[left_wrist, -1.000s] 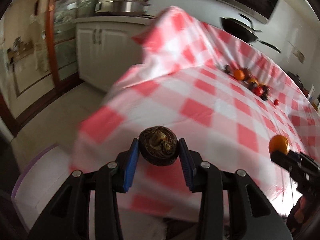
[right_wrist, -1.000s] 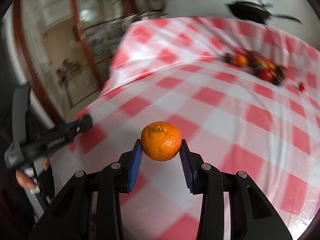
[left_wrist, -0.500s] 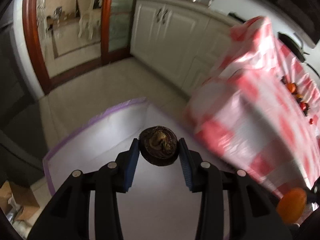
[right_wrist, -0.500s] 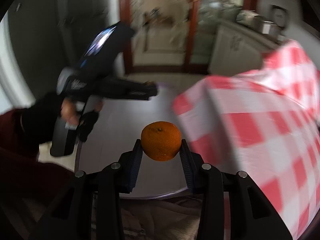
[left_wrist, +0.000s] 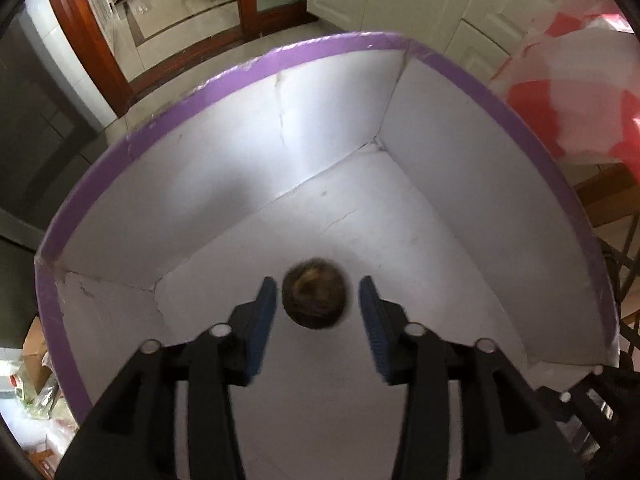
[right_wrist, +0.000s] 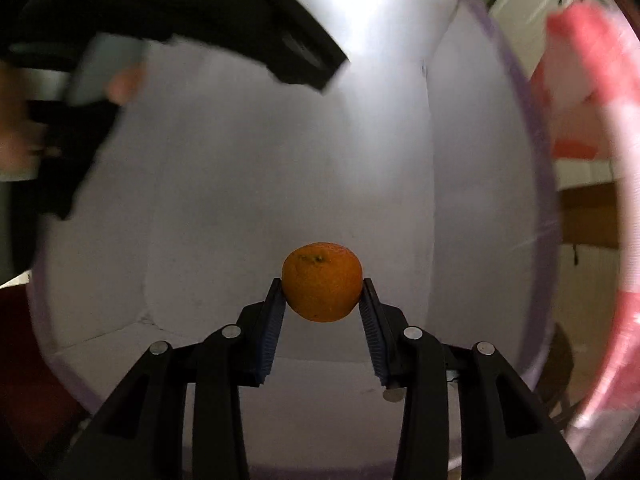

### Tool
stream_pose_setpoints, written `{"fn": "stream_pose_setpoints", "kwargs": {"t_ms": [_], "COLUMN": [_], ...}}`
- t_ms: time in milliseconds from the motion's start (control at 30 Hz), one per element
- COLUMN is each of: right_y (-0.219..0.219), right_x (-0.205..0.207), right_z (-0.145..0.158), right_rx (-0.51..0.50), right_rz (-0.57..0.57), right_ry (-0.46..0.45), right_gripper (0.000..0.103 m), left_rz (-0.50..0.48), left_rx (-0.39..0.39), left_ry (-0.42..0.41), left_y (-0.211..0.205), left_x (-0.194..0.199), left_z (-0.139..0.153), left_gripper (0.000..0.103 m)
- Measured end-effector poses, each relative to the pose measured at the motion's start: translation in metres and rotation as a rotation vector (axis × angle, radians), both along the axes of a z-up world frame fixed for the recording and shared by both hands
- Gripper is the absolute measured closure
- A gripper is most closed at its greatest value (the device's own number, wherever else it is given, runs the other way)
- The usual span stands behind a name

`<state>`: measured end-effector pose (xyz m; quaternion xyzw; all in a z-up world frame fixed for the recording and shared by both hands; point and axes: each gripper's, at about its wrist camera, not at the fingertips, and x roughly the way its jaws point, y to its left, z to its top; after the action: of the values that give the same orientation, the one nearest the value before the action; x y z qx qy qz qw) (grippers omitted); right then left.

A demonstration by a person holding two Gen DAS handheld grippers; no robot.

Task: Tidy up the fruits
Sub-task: 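Open both tools to drop the fruits into the box, return to table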

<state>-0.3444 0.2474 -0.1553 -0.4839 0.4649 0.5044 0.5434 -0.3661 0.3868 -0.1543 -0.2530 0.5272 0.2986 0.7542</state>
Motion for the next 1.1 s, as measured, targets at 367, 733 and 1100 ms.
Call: {"fn": "stream_pose_setpoints", "kwargs": {"t_ms": [367, 733, 1100], "right_y": [-0.014, -0.171, -0.414], "right_x": [-0.007, 0.069, 0.26], "right_z": [0.025, 0.251, 0.268], "right_rx": [0.065, 0.86, 0.948], "right_rz": [-0.036, -0.207, -1.023], "right_ry": [0.004, -0.064, -0.41], "right_gripper": [0.042, 0.016, 0.014], "left_rz": [0.035, -0.101, -0.531], "left_rx": [-0.001, 0.51, 0.208], "left_ry": [0.013, -0.439, -0.665], "left_y": [-0.002, -0.086, -0.271], "left_x": [0.006, 0.049, 0.279], "left_z": [0.013, 0.211, 0.26], "left_gripper": [0.02, 0.002, 0.002]}}
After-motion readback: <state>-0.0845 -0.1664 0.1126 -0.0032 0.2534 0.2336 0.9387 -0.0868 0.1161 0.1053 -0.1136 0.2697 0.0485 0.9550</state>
